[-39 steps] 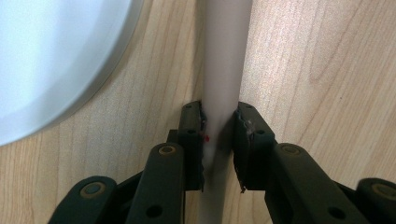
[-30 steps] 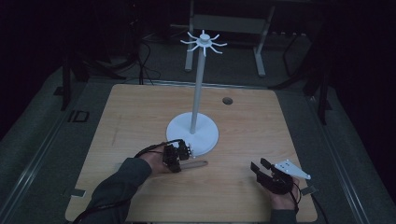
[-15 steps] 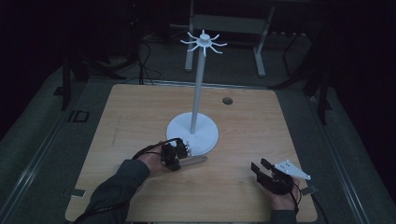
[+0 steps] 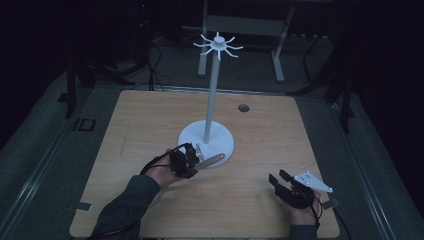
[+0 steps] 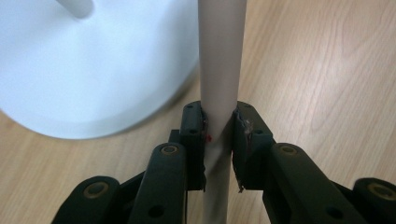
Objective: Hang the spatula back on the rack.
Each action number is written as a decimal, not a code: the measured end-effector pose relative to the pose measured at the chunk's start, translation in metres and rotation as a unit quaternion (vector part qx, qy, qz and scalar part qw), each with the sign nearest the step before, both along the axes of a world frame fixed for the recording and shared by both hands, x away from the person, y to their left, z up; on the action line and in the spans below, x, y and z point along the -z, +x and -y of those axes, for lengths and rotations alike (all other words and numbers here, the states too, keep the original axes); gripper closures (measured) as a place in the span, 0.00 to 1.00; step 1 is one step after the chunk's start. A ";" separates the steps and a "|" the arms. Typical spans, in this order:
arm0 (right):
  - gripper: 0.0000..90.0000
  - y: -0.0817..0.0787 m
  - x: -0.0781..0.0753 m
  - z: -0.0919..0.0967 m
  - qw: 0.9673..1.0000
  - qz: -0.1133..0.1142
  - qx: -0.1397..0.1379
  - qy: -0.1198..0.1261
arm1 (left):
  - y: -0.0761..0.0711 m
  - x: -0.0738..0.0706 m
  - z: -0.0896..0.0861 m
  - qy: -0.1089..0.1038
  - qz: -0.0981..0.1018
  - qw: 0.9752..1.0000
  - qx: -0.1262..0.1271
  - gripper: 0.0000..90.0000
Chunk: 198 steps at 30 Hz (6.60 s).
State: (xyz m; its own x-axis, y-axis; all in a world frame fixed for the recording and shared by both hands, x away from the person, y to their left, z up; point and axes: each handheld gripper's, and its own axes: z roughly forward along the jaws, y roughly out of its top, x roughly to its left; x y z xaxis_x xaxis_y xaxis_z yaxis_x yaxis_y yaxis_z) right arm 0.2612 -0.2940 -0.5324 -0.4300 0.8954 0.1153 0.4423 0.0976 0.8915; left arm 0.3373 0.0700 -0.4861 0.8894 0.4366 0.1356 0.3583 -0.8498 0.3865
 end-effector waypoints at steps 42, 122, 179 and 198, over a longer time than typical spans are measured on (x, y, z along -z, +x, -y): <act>0.55 0.001 0.000 0.001 1.000 0.000 0.006 0.004 | -0.020 -0.063 0.006 -0.181 0.177 0.957 -0.143 0.84; 0.55 0.001 0.001 0.001 1.000 0.001 0.005 0.004 | -0.021 -0.132 0.021 -0.270 0.275 0.899 -0.208 0.84; 0.54 0.001 0.001 0.002 1.000 0.001 0.004 0.007 | -0.017 -0.171 0.052 -0.267 0.335 0.848 -0.312 0.84; 0.54 0.001 0.001 0.002 1.000 0.000 0.004 0.007 | -0.010 -0.171 0.051 -0.264 0.331 0.848 -0.320 0.84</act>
